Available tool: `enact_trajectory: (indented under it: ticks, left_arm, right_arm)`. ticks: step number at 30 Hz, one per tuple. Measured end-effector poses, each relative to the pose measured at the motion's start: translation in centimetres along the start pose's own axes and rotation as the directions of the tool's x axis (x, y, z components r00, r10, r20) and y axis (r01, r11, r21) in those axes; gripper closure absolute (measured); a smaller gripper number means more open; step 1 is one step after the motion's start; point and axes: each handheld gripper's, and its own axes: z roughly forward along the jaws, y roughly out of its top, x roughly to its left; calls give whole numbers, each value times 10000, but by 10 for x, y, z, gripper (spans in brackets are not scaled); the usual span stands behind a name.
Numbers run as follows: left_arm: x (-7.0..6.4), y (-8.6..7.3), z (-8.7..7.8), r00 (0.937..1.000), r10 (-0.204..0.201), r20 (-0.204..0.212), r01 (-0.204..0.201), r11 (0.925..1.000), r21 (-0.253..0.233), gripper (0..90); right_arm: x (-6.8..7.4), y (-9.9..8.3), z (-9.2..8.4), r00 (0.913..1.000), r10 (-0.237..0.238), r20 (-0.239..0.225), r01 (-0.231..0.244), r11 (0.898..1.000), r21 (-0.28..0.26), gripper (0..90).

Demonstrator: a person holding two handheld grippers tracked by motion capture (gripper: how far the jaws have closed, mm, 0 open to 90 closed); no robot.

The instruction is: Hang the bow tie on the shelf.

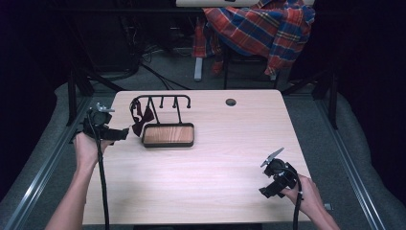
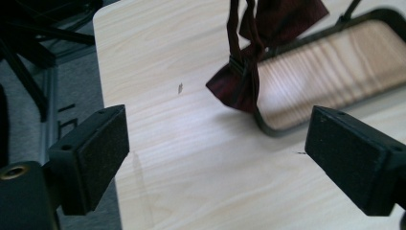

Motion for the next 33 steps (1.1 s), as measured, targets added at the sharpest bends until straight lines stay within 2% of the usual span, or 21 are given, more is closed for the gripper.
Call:
enact_trajectory:
  ticks: [2, 5, 8, 10, 14, 17, 18, 22, 24, 28, 29, 30, 31, 33]
  left_arm:
    - [-3, -5, -4, 9998, 174, 14, -174, 9998, 76, 66]
    - [-9, -16, -11, 9997, 229, 98, -231, 9996, 183, 46]
    - [-14, -26, -14, 9993, 337, 145, -342, 9988, 354, 36]
    - [-17, -32, -17, 9989, 438, 140, -444, 9977, 512, 36]
    - [-22, -44, -21, 9986, 497, 157, -507, 9966, 655, 33]
    - [-23, -55, -24, 9989, 439, 160, -449, 9964, 714, 30]
    - [-23, -58, -25, 9987, 474, 167, -485, 9960, 748, 28]
    - [-27, -76, -27, 9990, 422, 160, -435, 9946, 944, 25]
    - [-29, -84, -28, 9990, 380, 226, -403, 9932, 1089, 22]
    - [-27, -100, -27, 9996, 256, 131, -270, 9918, 1249, 20]
    - [-25, -104, -26, 9998, 93, 199, -119, 9913, 1311, 21]
    - [-25, -107, -26, 9997, 2, 244, -36, 9902, 1396, 20]
    - [-26, -110, -26, 9997, -17, 239, -18, 9895, 1448, 20]
    - [-28, -115, -27, 9997, -19, 237, -17, 9884, 1520, 20]
  right_arm:
    - [0, 0, 0, 10000, -71, 66, 71, 10000, 58, 137]
    - [0, 1, -1, 9994, -298, 183, 292, 9992, 286, 138]
    - [1, 1, 0, 9996, -257, 112, 255, 9995, 186, 138]
    - [1, 2, -1, 9988, -419, 248, 413, 9989, 228, 137]
    - [3, 2, 0, 9987, -436, 252, 433, 9990, 121, 134]
    - [4, 2, 0, 9985, -470, 266, 466, 9988, 136, 133]
    - [4, 2, 0, 9977, -544, 400, 536, 9983, 210, 133]
    - [5, 2, 1, 9983, -498, 301, 495, 9987, 116, 132]
    - [5, 3, 0, 9969, -642, 455, 632, 9977, 243, 132]
    - [7, 3, 1, 9973, -655, 344, 653, 9978, 69, 131]
    - [7, 4, -1, 9953, -826, 497, 814, 9963, 262, 131]
    - [8, 4, 0, 9962, -775, 406, 772, 9970, 97, 131]
    - [8, 5, -1, 9940, -947, 550, 933, 9953, 267, 131]
    - [10, 6, -2, 9927, -1079, 545, 1070, 9941, 202, 131]
